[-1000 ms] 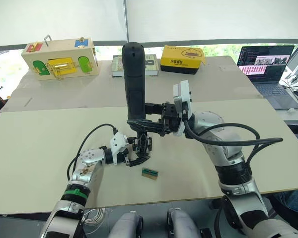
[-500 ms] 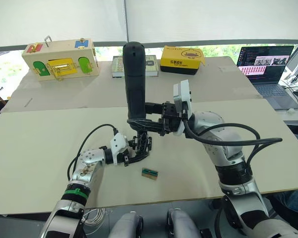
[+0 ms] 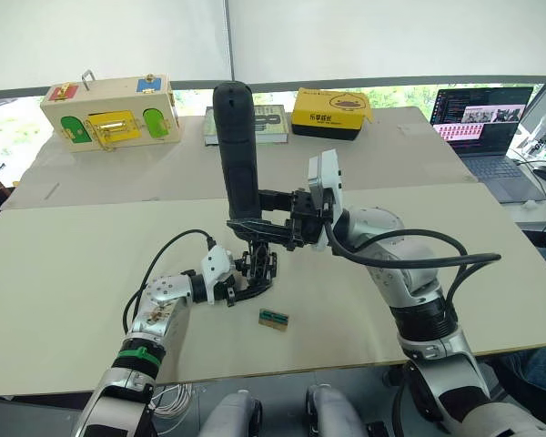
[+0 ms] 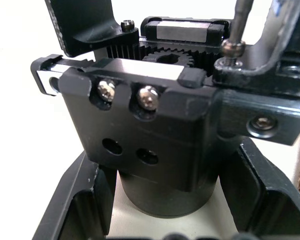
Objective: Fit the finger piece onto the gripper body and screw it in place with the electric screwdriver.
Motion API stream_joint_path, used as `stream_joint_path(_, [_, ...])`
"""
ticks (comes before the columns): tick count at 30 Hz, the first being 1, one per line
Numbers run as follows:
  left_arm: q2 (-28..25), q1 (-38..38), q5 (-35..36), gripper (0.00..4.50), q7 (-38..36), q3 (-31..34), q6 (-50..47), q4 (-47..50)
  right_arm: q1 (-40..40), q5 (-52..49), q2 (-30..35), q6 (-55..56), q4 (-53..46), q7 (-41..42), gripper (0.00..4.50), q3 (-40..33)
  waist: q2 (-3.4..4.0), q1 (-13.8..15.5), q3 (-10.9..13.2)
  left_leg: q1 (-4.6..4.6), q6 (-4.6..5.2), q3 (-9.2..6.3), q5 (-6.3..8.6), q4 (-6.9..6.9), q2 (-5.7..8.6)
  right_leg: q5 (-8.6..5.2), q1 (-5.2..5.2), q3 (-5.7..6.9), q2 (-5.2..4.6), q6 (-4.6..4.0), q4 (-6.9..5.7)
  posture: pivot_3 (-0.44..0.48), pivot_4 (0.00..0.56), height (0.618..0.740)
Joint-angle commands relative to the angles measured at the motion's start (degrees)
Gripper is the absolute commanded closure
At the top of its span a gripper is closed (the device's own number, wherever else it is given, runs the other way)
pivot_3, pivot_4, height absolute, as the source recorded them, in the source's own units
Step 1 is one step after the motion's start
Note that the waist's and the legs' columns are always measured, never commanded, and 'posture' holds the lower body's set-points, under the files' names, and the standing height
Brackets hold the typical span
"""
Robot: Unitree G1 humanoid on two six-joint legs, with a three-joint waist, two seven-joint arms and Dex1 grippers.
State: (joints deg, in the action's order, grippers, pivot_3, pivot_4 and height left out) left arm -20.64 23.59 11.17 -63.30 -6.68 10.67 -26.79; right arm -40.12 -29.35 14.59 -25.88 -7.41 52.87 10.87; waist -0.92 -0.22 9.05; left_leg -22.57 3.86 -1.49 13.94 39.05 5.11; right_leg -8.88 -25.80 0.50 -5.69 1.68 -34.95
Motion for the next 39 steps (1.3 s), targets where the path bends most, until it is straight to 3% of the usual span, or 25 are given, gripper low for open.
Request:
stream_joint_path(1, [0.5, -1.6, -0.1, 2.13, -0.3, -0.9, -1.6, -0.7, 1.9, 2.5, 0.0, -1.4, 2.0, -0.4, 2.58, 3.1, 0.01, 0.0, 0.0, 0.07, 0.00, 0.00, 0.00, -0.02, 0.00, 0.00, 0.06, 0.00, 0.00, 0.00, 0.01, 0.000, 0.150, 0.740])
stream_joint_path(8, [0.4, -2.0, 0.4, 2.13, -0.1, -0.8, -3.3, 1.0, 3.4, 3.6, -0.5, -1.4, 3.0, -0.8, 2.58, 4.1, 0.01, -0.3, -0.1, 0.72, 0.08, 0.00, 0.08, -0.17, -0.07, -0.17, 0.70, 0.05, 0.01, 0.09, 0.16, 0.000, 0.150, 0.740])
stream_joint_path(39, [0.1, -3.2, 1.3, 2.13, -0.1, -0.3, -6.5, 5.9, 6.6, 4.9, 0.8, -0.7, 6.4, -1.5, 2.58, 4.2, 0.00, -0.5, -1.0, 0.91, 0.03, 0.00, 0.42, -0.34, -0.09, -0.28, 0.80, 0.06, -0.02, 0.23, 0.59, 0.000, 0.150, 0.740])
